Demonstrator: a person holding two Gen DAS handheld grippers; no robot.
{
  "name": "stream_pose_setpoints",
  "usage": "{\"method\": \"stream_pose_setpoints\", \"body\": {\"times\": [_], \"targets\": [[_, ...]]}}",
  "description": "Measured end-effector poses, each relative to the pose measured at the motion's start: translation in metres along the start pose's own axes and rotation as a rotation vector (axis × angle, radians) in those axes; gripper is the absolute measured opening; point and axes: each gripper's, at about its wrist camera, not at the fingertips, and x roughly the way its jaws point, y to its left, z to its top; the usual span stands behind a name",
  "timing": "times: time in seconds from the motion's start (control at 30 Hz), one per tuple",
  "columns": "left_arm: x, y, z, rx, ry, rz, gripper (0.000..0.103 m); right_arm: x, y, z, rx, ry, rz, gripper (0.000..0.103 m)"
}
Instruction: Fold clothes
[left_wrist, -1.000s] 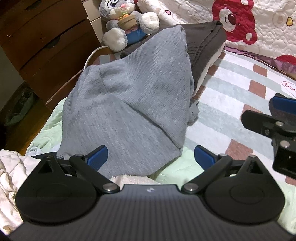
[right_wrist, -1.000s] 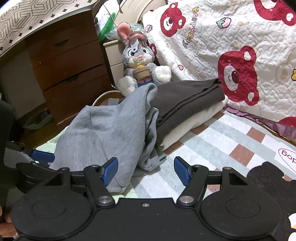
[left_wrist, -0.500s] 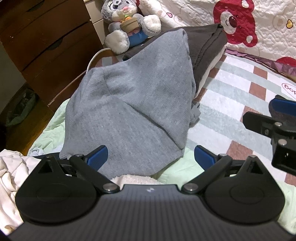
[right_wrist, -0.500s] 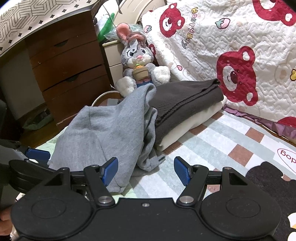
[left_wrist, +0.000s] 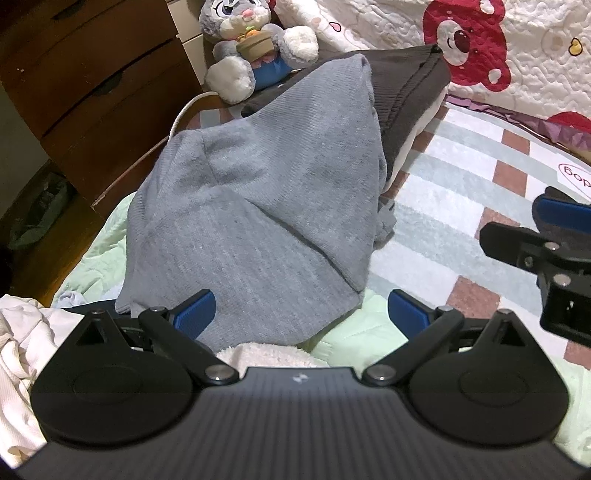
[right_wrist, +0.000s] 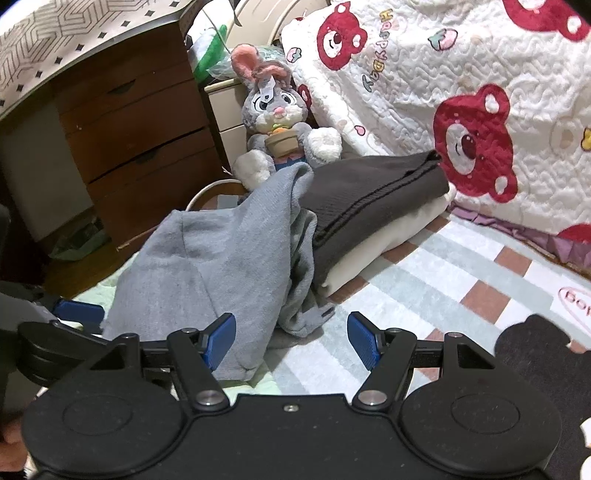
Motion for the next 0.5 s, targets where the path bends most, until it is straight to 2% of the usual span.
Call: {"method": "stream_pose_setpoints", "body": {"times": [0.5], "targets": [[-0.0017, -0.0017, 0.0013, 0.009, 0.005, -0.007, 0.101, -0.0013, -0.0027, 0.0004, 0.01, 0.004, 0.018, 0.071]]}}
